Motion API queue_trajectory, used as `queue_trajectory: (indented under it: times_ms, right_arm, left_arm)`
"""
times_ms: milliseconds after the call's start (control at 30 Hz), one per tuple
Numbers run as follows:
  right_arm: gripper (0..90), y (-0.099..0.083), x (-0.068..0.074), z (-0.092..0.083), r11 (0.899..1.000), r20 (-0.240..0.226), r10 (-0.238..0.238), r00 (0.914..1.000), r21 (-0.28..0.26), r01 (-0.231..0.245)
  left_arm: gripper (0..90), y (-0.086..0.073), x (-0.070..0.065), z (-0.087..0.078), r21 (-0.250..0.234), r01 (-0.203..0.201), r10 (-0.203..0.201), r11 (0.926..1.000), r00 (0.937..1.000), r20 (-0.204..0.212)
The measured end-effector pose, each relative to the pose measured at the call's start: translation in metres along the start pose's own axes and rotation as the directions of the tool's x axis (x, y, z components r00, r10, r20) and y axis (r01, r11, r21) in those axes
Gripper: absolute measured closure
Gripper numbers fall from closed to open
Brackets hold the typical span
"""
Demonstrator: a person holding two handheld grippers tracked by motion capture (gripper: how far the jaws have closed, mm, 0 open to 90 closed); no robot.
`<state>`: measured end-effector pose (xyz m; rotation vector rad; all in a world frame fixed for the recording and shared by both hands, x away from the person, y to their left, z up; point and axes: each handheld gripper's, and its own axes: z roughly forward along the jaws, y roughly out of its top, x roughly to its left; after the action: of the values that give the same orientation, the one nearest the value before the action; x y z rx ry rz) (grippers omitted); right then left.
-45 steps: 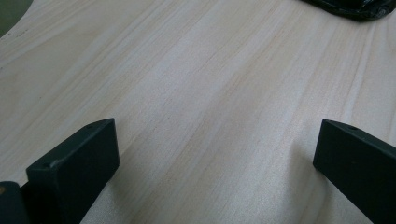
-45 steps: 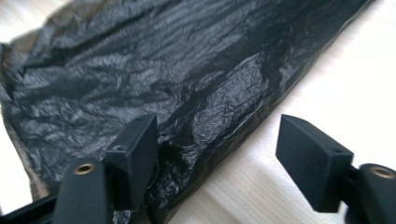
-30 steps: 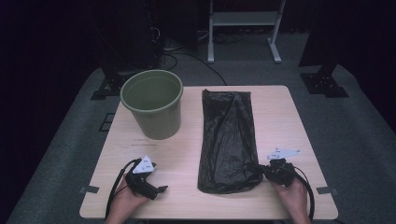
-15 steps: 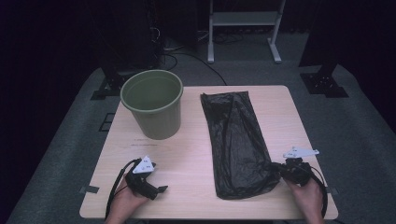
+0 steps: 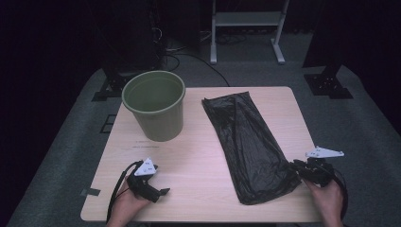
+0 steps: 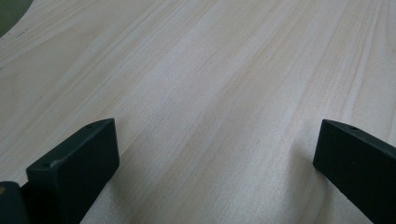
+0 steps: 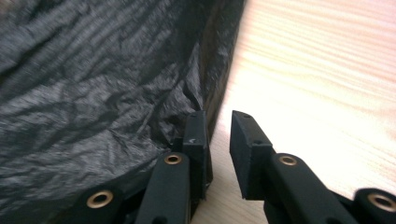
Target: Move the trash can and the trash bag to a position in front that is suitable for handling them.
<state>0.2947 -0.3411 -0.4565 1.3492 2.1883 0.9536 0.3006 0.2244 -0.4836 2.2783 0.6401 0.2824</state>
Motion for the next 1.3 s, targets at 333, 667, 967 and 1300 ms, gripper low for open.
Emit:
queue_trajectory:
  times_ms: [333,667,967,1300]
  right_arm:
    - [57.9,0.022,0.029,-0.005,0.999,-0.048,-0.024,0.9986,-0.044,0.022]
    - [56.8,0.041,0.071,0.020,0.996,-0.146,-0.083,0.9858,-0.031,0.079]
    - [53.8,0.058,0.108,0.047,0.992,-0.231,-0.128,0.9644,-0.029,0.125]
    - [50.3,0.065,0.133,0.071,0.987,-0.274,-0.154,0.9494,-0.005,0.159]
  left_arm:
    - [0.0,0.000,0.000,0.000,0.000,0.000,0.000,1.0000,1.0000,0.000]
    - [0.0,0.000,0.000,0.000,0.000,0.000,0.000,1.0000,1.0000,0.000]
    - [0.0,0.000,0.000,0.000,0.000,0.000,0.000,1.0000,1.0000,0.000]
    - [0.0,0.000,0.000,0.000,0.000,0.000,0.000,1.0000,1.0000,0.000]
